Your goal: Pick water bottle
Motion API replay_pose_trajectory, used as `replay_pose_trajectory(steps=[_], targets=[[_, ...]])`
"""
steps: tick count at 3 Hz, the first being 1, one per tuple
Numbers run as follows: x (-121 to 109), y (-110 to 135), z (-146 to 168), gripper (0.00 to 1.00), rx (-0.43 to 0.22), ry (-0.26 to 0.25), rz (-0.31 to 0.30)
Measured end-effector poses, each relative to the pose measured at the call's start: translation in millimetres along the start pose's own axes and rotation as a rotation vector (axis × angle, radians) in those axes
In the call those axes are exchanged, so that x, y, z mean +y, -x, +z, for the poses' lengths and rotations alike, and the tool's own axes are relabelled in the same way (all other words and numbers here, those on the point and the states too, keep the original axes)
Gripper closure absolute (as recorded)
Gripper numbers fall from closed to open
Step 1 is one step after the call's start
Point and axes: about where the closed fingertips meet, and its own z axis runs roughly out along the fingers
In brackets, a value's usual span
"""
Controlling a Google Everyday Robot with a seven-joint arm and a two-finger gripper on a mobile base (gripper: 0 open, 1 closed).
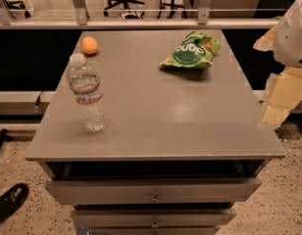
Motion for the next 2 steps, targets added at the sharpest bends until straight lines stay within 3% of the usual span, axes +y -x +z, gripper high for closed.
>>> replay_pose_trajectory(steps=[1,2], targets=[[0,0,0,0.0,-0.001,0.0,0.0],[-4,22,20,0.0,-0.073,0.016,-0.029]])
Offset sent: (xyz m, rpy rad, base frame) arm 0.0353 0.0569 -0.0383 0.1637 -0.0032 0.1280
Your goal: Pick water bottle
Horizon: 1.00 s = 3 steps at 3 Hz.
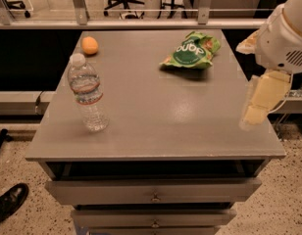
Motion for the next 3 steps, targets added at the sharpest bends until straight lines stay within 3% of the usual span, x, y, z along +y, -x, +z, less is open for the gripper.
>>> replay_pose_trajectory(steps=[1,2,3], targets=[[-9,36,31,0.0,-0.115,0.028,-0.036],[-17,97,72,0.0,-0.291,0.047,-0.093],[-19,132,92,0.0,-0.388,0.054,-0.127]])
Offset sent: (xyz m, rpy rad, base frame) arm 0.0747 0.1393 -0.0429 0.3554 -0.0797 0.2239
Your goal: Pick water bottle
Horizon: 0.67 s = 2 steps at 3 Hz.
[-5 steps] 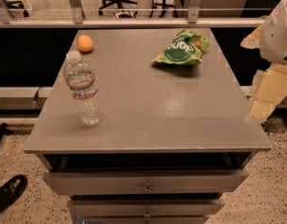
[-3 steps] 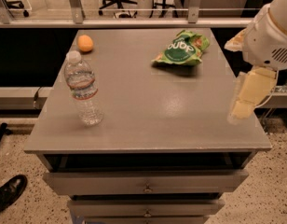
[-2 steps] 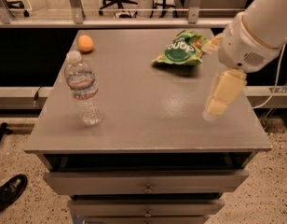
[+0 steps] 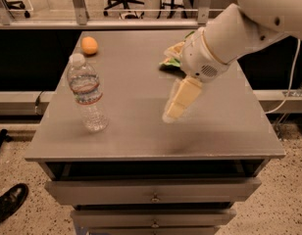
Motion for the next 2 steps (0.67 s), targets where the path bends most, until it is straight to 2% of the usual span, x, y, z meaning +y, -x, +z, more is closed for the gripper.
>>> replay_pose_trajectory(steps=[1,2], targets=[[3,28,35,0.0,-0.113,0.034,-0.011],[6,53,56,0.0,-0.22,0.07,-0.004]])
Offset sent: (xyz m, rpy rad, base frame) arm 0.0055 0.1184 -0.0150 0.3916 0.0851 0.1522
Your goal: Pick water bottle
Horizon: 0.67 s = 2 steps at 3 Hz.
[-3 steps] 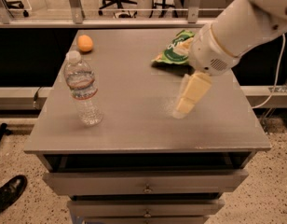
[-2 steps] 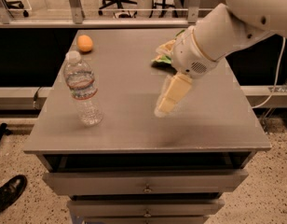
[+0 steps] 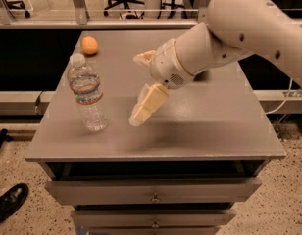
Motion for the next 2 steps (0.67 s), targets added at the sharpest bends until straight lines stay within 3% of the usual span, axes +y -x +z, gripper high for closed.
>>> replay_pose_trajectory(steps=[1,2], targets=[[6,24,29,0.0,-0.156,0.059,0.033],[7,39,43,0.0,-0.248,0.091,0.052]])
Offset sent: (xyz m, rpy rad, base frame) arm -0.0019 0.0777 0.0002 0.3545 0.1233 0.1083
